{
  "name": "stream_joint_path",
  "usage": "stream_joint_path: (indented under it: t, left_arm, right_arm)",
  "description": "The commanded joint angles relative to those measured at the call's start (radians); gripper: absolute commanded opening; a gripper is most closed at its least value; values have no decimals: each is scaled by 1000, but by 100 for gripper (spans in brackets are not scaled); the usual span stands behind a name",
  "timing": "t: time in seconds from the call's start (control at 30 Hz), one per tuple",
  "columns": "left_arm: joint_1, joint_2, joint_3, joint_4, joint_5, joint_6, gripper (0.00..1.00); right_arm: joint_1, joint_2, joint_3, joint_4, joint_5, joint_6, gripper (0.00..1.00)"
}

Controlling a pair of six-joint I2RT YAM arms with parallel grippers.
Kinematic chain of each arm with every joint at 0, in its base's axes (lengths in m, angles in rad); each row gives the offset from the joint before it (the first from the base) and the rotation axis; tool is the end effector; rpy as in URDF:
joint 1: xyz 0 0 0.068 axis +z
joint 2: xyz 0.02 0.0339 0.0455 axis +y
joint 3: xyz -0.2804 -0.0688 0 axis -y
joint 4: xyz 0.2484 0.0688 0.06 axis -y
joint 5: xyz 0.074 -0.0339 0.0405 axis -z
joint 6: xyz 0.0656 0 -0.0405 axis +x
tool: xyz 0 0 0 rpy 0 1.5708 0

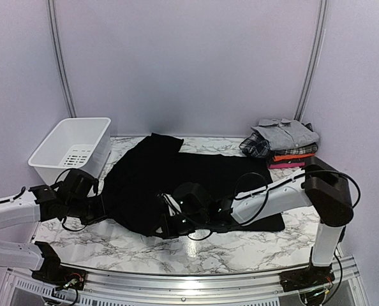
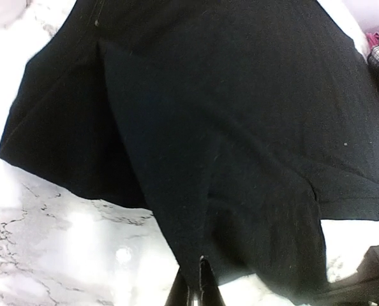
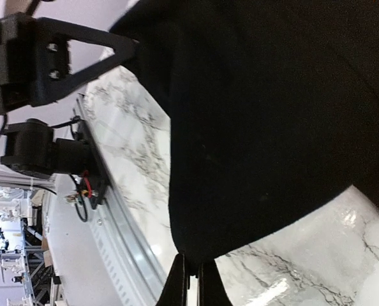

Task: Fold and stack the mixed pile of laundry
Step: Adjust the 1/3-folded T-shirt at the center of the board.

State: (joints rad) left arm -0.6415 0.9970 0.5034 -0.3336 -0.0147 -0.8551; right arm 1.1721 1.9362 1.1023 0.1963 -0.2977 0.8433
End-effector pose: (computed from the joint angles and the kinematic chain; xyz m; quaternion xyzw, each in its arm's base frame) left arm 0.1684 -0.1246 0.1814 -0.1020 0.9261 -0.2422 0.2709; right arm 0.1536 0.4143 0.1504 -0.2104 0.8604 0.4469 0.1255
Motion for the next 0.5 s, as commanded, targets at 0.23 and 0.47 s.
stream_joint_path:
  t: [0.23,0.47]
  left_arm:
    - [66,239,308,-139,-8,71,0]
    - [140,543,543,-125,-52,166,0]
  right_arm:
    - [-182,-79,-25,190,-114,99,0]
    - [-299,49,19,257,-210,165,0]
